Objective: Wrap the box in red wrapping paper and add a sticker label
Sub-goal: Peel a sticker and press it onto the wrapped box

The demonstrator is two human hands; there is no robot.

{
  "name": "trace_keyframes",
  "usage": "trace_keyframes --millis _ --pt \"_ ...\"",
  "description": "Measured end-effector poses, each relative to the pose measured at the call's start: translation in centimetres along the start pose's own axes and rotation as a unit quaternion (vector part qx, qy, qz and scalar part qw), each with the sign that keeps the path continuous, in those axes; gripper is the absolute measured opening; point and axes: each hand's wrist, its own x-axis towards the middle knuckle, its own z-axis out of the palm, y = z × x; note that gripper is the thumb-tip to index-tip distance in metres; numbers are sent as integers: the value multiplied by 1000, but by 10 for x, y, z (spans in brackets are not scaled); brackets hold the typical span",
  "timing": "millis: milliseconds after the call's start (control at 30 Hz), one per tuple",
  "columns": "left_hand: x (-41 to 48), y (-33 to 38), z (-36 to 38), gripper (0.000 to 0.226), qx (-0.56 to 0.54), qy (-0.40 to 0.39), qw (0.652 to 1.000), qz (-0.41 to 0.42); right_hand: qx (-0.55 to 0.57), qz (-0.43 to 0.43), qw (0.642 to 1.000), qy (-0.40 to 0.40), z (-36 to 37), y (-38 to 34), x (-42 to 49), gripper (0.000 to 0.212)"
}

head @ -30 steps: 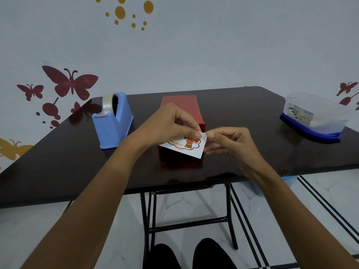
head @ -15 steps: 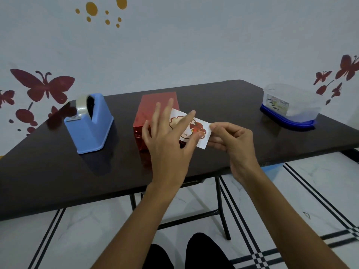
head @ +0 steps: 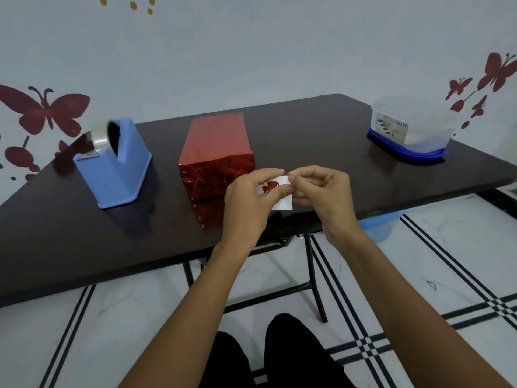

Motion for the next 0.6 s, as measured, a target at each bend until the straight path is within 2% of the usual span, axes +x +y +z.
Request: trace_keyframes --millis 167,267,333,467,533,600 --pt "3 0 -3 27 -25 -13 1000 -10 -20 28 998 -52 -4 -3 4 9" --pt "4 -1 -6 24 -61 -37 997 -27 -31 26 998 -41 -4 0 4 10" --pt "5 -2 -8 20 -87 -49 994 -35 -60 25 997 -40 -3 2 5 10" --pt "5 -5 -8 15 -67 -45 996 -41 -148 -21 987 -54 -1 8 4 10" --pt "5 -5 -9 13 -67 -38 996 -35 -132 -31 989 -52 -1 8 3 7" --pt "5 -4 -10 10 -76 -33 996 -30 -72 -12 995 -65 -4 4 1 2"
